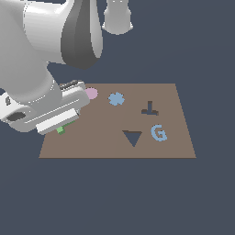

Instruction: Insert a designated object into the corresponding slot on a board.

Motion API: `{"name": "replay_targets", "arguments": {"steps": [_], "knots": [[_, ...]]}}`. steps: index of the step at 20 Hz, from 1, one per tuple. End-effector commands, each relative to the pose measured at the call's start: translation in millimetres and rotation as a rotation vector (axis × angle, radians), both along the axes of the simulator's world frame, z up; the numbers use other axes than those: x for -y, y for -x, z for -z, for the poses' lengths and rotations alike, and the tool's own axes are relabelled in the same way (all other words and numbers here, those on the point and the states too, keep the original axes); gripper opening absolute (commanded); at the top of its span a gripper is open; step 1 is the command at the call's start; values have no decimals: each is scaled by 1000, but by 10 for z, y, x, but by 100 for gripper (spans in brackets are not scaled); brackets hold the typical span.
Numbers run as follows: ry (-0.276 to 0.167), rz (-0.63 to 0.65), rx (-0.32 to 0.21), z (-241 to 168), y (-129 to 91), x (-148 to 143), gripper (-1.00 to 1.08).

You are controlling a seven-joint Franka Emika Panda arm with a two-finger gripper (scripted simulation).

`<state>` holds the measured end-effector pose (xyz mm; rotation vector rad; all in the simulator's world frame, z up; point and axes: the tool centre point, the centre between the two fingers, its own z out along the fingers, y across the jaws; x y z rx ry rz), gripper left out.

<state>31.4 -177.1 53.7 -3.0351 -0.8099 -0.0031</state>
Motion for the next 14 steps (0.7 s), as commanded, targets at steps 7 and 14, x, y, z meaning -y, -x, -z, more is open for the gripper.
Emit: {"name": "replay_targets", "arguments": {"steps": [7,14], "knots": [[1,-14,-2,51,-19,39,100],[1,-18,-2,234,-26,38,100]]}}
